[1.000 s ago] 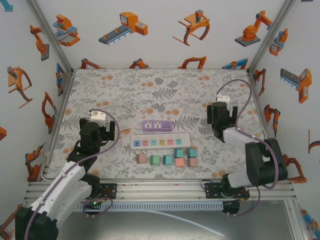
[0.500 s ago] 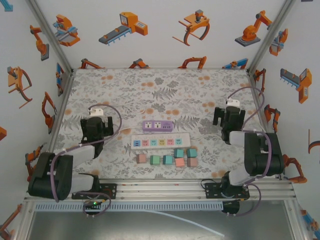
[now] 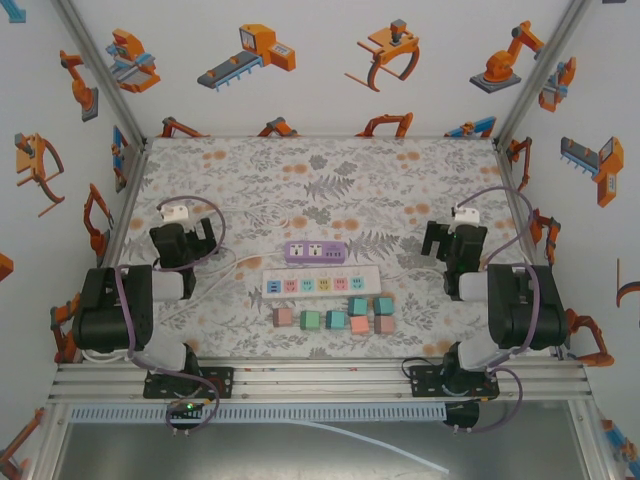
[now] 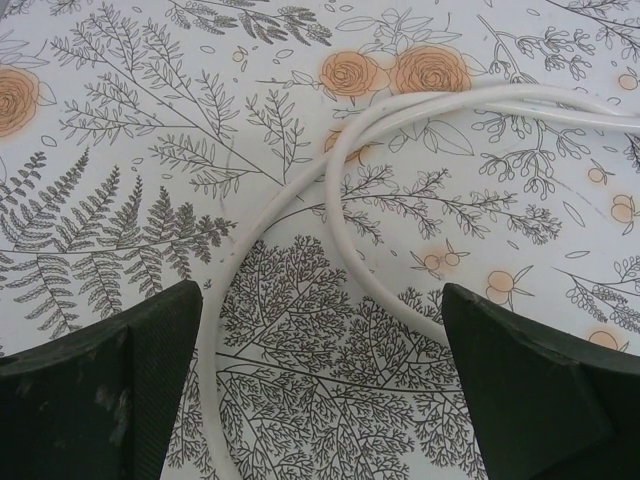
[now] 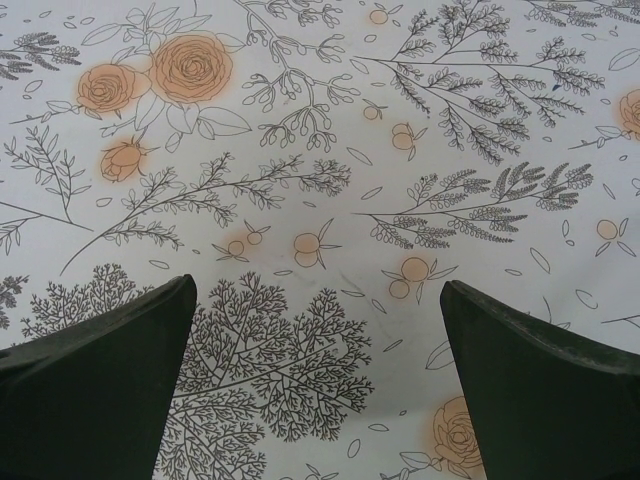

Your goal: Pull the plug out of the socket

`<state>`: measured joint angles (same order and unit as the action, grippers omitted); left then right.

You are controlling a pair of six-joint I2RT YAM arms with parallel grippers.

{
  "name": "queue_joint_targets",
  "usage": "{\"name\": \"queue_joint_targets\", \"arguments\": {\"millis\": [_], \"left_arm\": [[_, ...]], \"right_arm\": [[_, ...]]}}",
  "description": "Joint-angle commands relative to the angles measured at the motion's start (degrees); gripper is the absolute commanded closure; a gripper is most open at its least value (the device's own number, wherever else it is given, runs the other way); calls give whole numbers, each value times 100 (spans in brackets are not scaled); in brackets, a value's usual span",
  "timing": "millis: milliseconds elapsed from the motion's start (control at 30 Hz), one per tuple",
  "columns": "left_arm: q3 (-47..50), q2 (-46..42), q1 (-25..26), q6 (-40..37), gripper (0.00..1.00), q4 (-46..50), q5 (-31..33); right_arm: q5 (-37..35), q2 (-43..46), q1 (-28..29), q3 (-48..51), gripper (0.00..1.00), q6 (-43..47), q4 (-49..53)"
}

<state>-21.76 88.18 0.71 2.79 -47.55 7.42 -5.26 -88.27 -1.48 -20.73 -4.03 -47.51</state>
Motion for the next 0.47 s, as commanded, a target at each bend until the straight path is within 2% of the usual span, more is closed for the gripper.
{"name": "queue_joint_targets", "arguments": {"millis": [0,300,433], "left_arm": [[-122,25,70,22,3,-134,-69],[-136,1,94,9,3,-39,-31],[-136,2,96,4,3,-44,-30]], "right_arm": [[-107,-15,-37,-91,1,-93,-321],[96,-13,2,-142,1,39,-224],[92,-6,1,15,1,24,-524]]}}
